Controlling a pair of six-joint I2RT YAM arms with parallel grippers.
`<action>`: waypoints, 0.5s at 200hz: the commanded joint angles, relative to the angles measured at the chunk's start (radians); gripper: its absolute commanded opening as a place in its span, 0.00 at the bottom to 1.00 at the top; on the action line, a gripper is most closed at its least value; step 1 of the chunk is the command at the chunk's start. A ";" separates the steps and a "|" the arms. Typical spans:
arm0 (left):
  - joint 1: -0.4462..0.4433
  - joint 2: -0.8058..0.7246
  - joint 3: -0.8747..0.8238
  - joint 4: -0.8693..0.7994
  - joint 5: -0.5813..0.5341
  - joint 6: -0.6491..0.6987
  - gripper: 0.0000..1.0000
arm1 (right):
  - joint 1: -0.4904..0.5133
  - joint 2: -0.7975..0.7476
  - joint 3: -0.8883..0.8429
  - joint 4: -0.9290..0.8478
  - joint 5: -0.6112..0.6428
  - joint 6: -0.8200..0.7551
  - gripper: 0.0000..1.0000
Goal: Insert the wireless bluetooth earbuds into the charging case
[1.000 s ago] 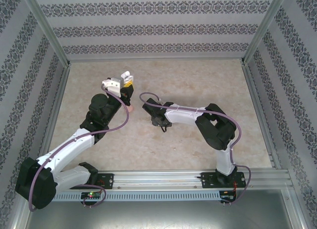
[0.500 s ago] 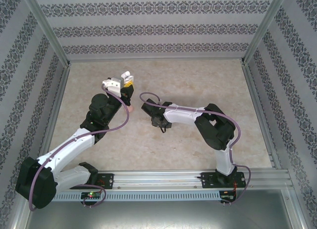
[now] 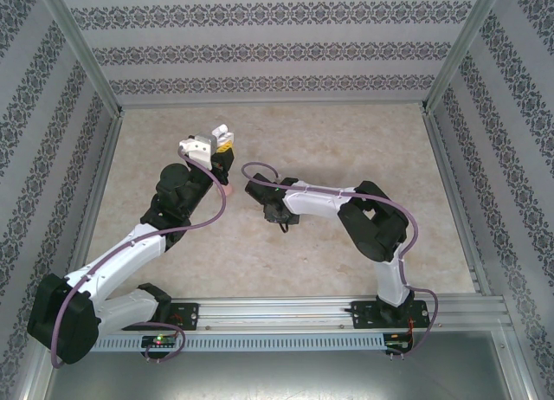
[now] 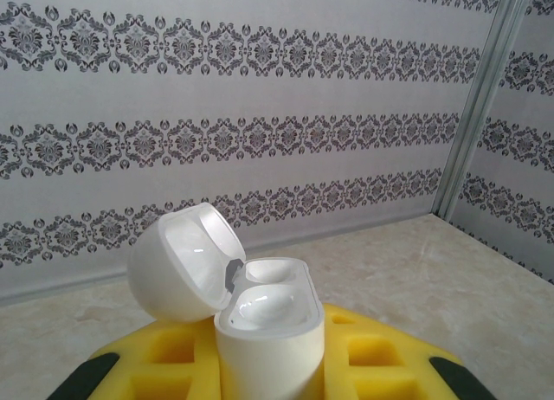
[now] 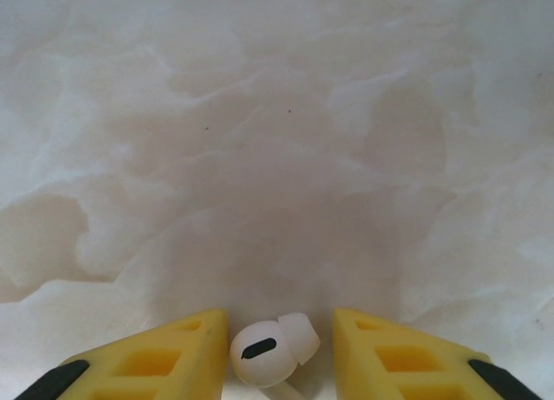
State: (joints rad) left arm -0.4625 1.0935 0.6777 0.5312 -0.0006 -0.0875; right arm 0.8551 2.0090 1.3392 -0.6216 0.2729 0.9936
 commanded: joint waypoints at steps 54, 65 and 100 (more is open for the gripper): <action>0.013 0.008 0.022 0.038 0.013 -0.009 0.00 | -0.006 0.054 0.019 -0.007 0.004 -0.049 0.26; 0.013 0.011 0.023 0.039 0.015 -0.012 0.00 | -0.008 0.051 0.014 -0.001 0.003 -0.051 0.25; 0.012 0.011 0.028 0.033 0.019 -0.012 0.00 | -0.011 0.018 -0.036 0.058 0.006 -0.067 0.23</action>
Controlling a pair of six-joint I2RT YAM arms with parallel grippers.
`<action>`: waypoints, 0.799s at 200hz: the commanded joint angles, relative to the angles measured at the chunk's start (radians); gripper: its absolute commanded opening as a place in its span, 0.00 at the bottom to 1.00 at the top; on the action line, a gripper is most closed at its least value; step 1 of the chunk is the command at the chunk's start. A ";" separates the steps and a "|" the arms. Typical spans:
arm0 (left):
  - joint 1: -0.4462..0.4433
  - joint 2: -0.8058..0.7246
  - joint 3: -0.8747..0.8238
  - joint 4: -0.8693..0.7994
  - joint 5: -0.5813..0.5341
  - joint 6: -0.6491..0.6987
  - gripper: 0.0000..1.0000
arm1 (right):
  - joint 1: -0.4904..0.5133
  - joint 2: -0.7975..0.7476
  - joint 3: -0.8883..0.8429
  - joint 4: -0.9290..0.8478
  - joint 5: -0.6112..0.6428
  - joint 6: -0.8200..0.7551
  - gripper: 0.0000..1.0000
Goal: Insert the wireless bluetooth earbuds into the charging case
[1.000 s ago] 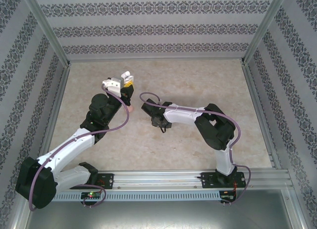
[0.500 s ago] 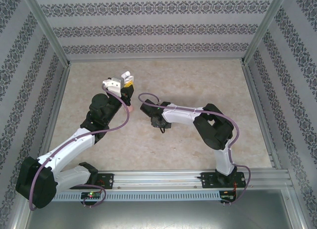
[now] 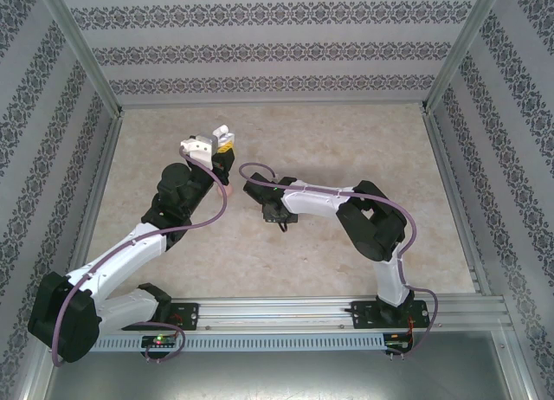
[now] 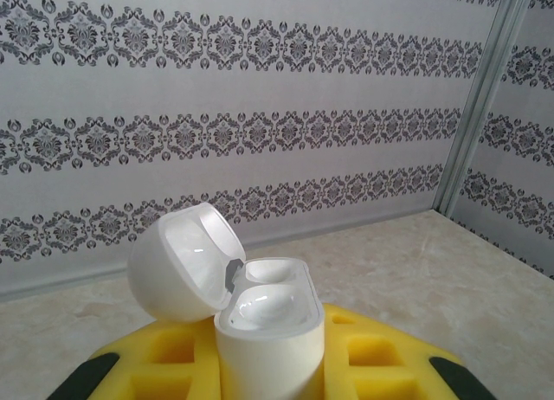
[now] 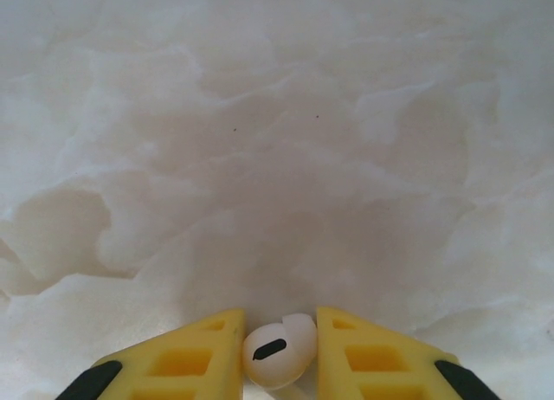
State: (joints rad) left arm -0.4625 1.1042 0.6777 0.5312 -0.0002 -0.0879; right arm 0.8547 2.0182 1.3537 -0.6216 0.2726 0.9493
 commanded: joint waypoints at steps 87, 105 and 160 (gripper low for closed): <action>0.013 -0.025 0.020 0.021 0.036 0.012 0.00 | -0.014 -0.195 -0.173 0.197 0.042 -0.079 0.23; 0.012 -0.032 0.024 0.017 0.039 0.018 0.00 | -0.016 -0.242 -0.178 0.212 0.049 -0.097 0.23; 0.012 -0.047 0.030 0.013 0.039 0.047 0.00 | -0.029 -0.418 -0.171 0.283 0.058 -0.180 0.24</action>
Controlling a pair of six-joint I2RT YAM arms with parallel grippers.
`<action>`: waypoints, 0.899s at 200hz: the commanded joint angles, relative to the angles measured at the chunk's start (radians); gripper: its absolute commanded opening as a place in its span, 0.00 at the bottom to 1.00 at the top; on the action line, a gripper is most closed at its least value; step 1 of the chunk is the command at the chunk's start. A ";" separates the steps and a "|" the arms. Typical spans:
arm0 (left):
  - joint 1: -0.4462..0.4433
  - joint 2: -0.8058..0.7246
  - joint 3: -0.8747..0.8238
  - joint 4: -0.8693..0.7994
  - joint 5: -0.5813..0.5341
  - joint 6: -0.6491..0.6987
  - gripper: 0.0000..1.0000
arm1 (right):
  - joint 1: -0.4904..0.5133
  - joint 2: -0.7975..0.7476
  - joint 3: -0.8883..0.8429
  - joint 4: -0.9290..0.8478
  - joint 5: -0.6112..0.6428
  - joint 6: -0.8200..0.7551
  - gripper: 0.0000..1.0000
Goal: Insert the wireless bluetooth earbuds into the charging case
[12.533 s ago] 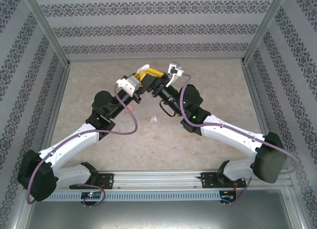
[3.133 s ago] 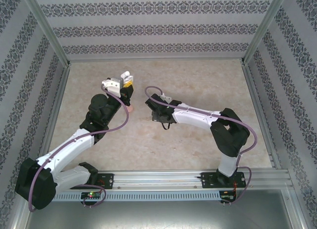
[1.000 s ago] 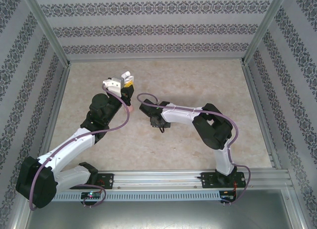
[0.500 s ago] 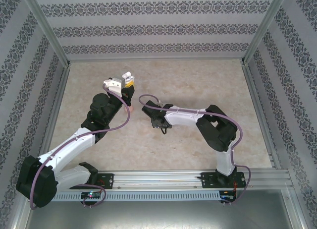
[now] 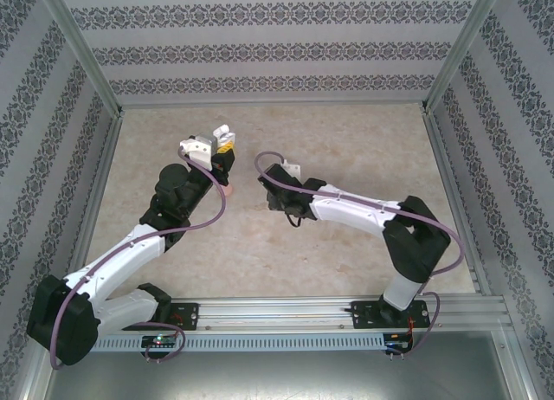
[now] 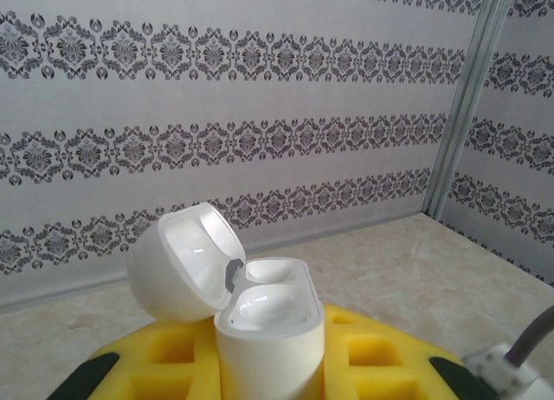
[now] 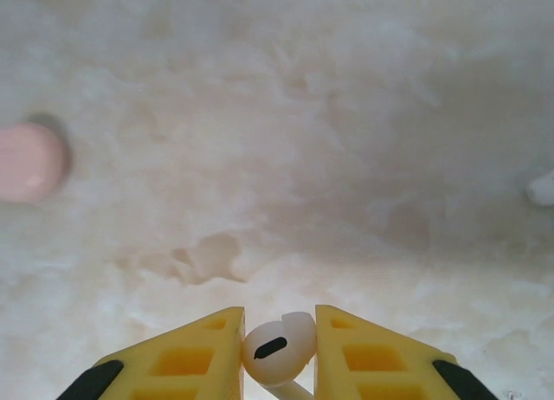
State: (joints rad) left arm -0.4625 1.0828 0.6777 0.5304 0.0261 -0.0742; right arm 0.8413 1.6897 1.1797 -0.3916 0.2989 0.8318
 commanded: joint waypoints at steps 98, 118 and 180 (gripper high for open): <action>0.013 0.010 -0.018 0.154 0.120 0.123 0.00 | -0.074 -0.346 0.109 0.257 -0.110 -0.215 0.25; 0.013 0.047 -0.037 0.247 0.210 0.150 0.00 | -0.077 -0.371 0.114 0.340 -0.140 -0.225 0.25; 0.000 0.142 0.012 0.351 0.347 0.154 0.00 | -0.076 -0.394 0.081 0.620 -0.233 -0.190 0.26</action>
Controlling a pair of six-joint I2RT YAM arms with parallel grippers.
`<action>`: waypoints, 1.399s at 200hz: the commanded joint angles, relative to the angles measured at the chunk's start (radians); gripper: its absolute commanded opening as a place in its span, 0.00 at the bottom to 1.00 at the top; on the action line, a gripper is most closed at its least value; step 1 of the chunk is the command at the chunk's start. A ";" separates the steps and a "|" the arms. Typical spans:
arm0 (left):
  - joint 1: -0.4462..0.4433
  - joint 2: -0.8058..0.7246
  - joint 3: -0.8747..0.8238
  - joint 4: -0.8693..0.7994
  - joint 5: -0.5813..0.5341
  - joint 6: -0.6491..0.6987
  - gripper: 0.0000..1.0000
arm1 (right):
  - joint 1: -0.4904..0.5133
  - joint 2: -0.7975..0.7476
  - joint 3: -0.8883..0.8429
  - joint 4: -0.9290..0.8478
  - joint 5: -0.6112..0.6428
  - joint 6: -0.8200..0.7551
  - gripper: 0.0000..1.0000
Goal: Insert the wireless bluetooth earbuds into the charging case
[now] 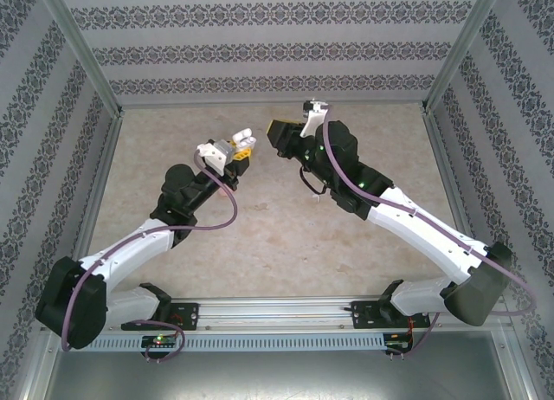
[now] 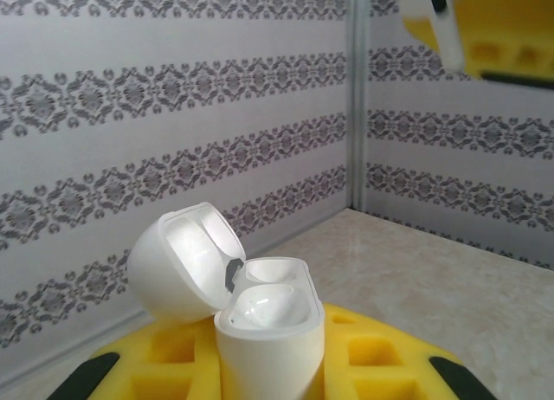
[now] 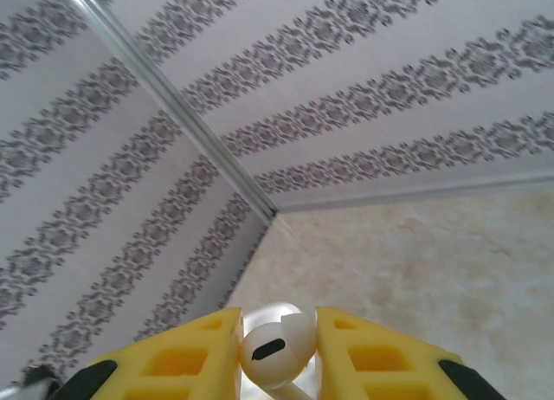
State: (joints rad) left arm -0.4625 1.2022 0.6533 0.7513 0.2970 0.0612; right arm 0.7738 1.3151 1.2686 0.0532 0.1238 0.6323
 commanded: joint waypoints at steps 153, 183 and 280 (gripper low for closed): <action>-0.044 0.112 0.196 0.188 0.118 0.048 0.00 | 0.020 0.091 -0.126 0.665 -0.164 0.107 0.26; -0.044 0.108 0.207 0.175 0.118 0.056 0.00 | 0.023 0.094 -0.144 0.681 -0.160 0.122 0.26; -0.044 0.089 0.210 0.157 0.100 0.045 0.00 | 0.027 0.103 -0.194 0.718 -0.140 0.141 0.26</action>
State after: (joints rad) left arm -0.4976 1.3159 0.8291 0.8791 0.3916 0.1017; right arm 0.7898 1.4067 1.0863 0.7097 -0.0177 0.7612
